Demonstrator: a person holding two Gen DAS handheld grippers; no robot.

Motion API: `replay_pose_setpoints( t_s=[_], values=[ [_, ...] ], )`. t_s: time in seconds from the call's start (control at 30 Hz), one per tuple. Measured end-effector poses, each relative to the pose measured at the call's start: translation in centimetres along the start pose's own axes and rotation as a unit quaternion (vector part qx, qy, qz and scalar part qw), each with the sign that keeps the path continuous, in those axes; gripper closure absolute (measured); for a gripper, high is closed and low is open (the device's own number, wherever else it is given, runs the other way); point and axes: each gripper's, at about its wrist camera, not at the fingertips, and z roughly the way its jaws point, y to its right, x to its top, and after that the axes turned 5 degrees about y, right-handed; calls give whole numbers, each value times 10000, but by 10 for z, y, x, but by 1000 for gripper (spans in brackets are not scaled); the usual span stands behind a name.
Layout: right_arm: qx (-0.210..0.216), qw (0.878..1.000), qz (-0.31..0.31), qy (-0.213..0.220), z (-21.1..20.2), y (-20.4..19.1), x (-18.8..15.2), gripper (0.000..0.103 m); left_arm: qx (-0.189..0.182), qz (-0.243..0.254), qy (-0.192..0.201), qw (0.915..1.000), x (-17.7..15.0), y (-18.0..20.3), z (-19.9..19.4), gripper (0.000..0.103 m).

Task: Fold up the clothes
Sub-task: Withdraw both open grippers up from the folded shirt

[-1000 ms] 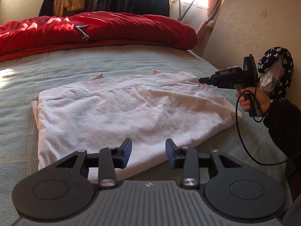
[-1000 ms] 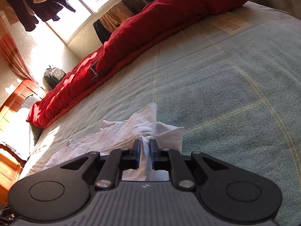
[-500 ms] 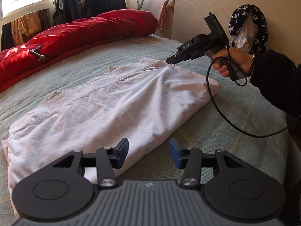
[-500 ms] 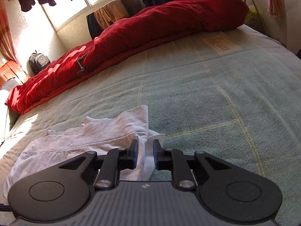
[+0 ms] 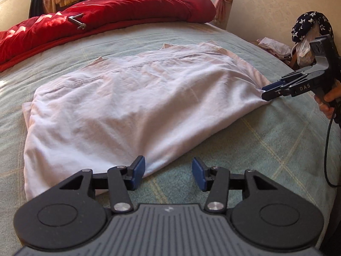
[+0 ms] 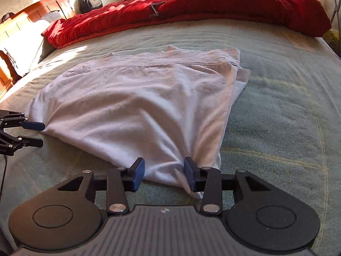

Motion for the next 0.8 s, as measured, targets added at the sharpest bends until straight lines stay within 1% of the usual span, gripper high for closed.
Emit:
replay_pose_setpoints(
  t_s=[0.03, 0.07, 0.13, 0.17, 0.23, 0.27, 0.3, 0.33, 0.4, 0.47, 0.53, 0.6, 0.67, 0.7, 0.77, 0.8],
  values=[
    [-20, 10000, -67, -31, -5, -3, 5, 58, 16, 40, 8, 10000, 2, 0, -5, 54],
    [-29, 9999, -110, 38, -9, -5, 10, 58, -2, 2, 127, 9999, 10, 0, -3, 54],
    [83, 9991, -187, 359, -11, -12, 25, 55, -48, -99, 403, 9991, 28, -2, 2, 52],
    [91, 9987, -222, 458, -5, -15, 32, 51, -72, -149, 541, 9984, 37, -3, 5, 51],
    [93, 9977, -300, 604, 12, -23, 45, 51, -118, -250, 816, 9963, 55, -4, 10, 50],
    [109, 9975, -347, 614, 23, -27, 47, 51, -117, -300, 834, 9960, 59, -5, 20, 50],
    [112, 9972, -401, 615, 33, -31, 49, 51, -78, -320, 759, 9966, 59, -4, 31, 50],
    [24, 9972, -500, 549, 43, -34, 47, 51, -33, -335, 672, 9972, 57, -2, 42, 50],
    [-101, 9966, -690, 444, 50, -38, 36, 47, 127, -255, 424, 9987, 43, 1, 54, 50],
    [-191, 9954, -841, 413, 44, -37, 24, 41, 161, -41, 450, 9988, 21, 3, 47, 49],
    [-227, 9952, -873, 374, 30, -34, 17, 39, 157, 12, 413, 9990, 14, 0, 31, 48],
    [-147, 9953, -865, 414, 18, -30, 22, 38, 109, -19, 442, 9990, 19, -5, 17, 48],
    [42, 9948, -761, 670, 14, -29, 37, 35, 174, -42, 697, 9974, 34, -12, 12, 43],
    [231, 9946, -673, 751, 19, -31, 47, 34, 204, -116, 790, 9966, 41, -15, 12, 42],
    [600, 9930, -491, 892, 30, -35, 65, 32, 98, -445, 856, 9953, 52, -26, 24, 42],
    [719, 9933, -369, 828, 42, -34, 70, 32, 47, -589, 857, 9946, 55, -31, 31, 42]
  ],
)
